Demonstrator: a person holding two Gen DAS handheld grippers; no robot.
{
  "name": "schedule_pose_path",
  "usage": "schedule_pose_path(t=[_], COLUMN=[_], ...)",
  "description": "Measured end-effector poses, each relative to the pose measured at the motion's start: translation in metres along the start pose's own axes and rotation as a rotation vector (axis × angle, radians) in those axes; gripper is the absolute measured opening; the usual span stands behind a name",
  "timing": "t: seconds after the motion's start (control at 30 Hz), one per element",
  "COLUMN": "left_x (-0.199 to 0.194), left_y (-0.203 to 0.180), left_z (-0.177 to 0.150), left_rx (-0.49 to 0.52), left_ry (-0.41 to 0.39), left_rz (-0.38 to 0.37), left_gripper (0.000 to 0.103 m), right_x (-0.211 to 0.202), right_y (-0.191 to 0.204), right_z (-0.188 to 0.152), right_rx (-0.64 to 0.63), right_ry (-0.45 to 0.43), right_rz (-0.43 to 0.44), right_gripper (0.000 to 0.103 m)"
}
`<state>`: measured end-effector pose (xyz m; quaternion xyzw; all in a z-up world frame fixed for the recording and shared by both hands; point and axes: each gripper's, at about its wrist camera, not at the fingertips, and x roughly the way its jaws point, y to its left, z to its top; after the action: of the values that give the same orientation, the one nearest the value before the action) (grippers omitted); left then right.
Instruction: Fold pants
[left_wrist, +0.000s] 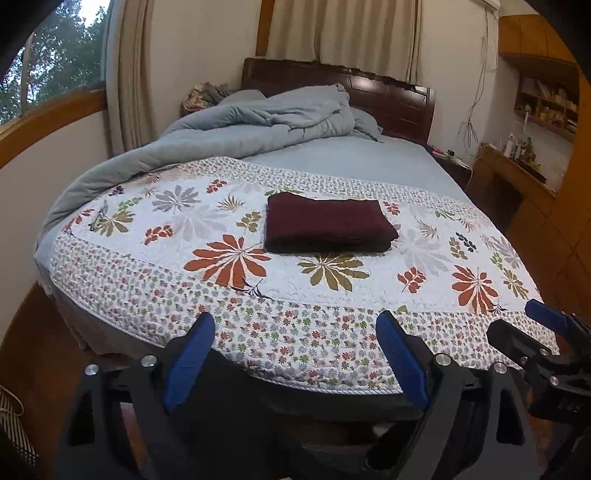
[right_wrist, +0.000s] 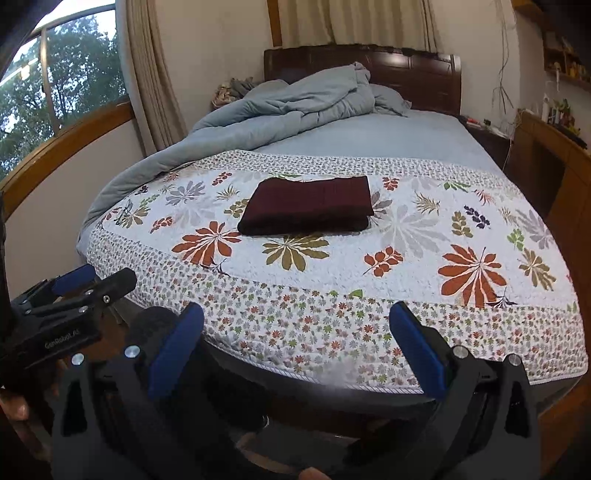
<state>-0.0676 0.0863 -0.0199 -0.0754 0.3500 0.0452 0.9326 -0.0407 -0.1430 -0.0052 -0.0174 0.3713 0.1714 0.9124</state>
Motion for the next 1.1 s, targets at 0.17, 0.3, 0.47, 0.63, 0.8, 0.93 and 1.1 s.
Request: schedule_pose_path(t=[0.17,0.3,0.47,0.63,0.8,0.93,1.1], left_x=[0.011,0.015,0.02,0.022,0.02,0.017,0.018], left_y=[-0.003,0.0,0.002,0.002,0.0,0.0,-0.003], left_z=[0.001,0.0,0.001,0.001,0.002,0.004,0.005], left_rx=[0.025,0.011,0.0,0.001,0.006,-0.01,0.002], left_ry=[-0.001,0.003,0.007,0.008,0.001,0.0,0.005], left_rz=[0.043,0.014,-0.003,-0.032,-0.042,-0.08,-0.077], left_gripper=[0.089,0.089,0.089,0.089,0.089,0.089,0.09], right_x=[0.013,0.021,0.025,0.027,0.026,0.025,0.025], right_y=[-0.003,-0.002,0.001,0.002,0.004,0.004,0.005], right_z=[0.0,0.001,0.003,0.005,0.005,0.005,0.005], right_rx=[-0.012,-0.016,-0.03,-0.039,-0.048,-0.05,-0.051], right_ry=[-0.018,-0.015,-0.011,-0.012,-0.014,-0.017,-0.014], right_rz=[-0.043,-0.041,-0.046,-0.053,-0.059,-0.062,-0.063], right_gripper=[0.1,0.1,0.1,0.1,0.1,0.1,0.1])
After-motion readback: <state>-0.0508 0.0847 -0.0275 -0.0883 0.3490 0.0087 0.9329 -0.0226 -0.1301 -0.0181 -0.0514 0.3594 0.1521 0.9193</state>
